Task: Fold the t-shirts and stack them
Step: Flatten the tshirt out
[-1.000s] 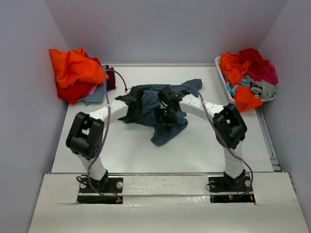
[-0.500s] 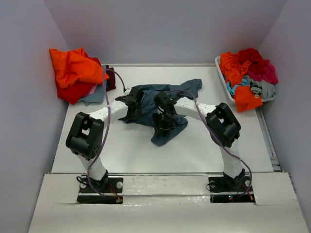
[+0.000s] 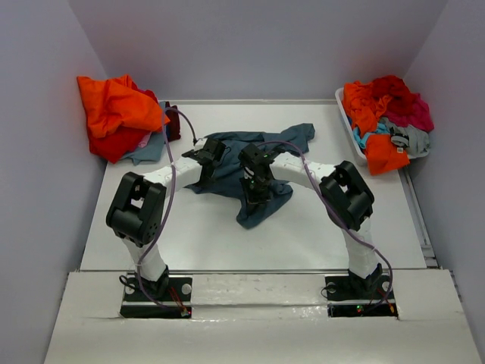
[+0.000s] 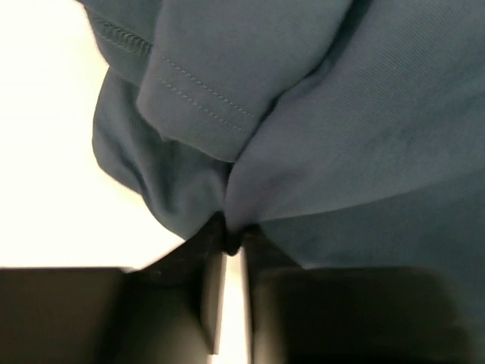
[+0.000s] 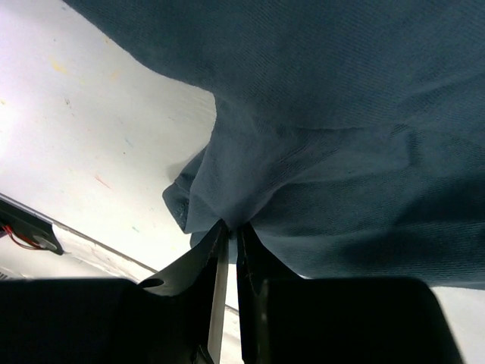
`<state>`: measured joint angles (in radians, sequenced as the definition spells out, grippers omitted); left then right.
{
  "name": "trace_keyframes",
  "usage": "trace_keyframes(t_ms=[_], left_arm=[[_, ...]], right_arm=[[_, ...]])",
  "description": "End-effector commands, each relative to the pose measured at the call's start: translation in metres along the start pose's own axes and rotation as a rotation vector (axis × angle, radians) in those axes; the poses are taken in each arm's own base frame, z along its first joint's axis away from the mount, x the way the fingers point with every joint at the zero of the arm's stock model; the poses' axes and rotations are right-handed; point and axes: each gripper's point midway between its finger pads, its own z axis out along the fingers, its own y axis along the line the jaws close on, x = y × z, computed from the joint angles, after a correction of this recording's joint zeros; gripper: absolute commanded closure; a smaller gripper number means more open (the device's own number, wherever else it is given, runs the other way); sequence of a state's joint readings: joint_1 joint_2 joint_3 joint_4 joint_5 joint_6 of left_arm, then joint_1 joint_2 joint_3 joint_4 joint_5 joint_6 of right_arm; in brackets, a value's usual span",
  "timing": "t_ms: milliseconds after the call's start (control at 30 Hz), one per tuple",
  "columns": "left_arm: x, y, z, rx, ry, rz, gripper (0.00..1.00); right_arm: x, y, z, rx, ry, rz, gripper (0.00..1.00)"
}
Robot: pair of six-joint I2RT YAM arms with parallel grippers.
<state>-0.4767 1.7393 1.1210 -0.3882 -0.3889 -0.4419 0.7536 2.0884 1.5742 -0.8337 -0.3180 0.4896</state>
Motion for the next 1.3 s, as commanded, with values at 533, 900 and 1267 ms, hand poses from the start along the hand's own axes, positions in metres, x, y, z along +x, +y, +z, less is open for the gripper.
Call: trace_keyframes(t_ms=[533, 900, 1267], left_arm=[[-0.016, -0.018, -0.017, 0.045, -0.019, 0.052, 0.94], [-0.007, -0.04, -0.047, 0.087, -0.009, 0.146, 0.94], [0.01, -0.037, -0.05, 0.056, 0.005, 0.177, 0.95]], right_arm=[[0.054, -0.023, -0.069, 0.098, -0.064, 0.056, 0.89], [0.094, -0.038, -0.092, 0.126, -0.051, 0.12, 0.89], [0.075, -0.032, -0.068, 0.105, -0.035, 0.085, 0.6]])
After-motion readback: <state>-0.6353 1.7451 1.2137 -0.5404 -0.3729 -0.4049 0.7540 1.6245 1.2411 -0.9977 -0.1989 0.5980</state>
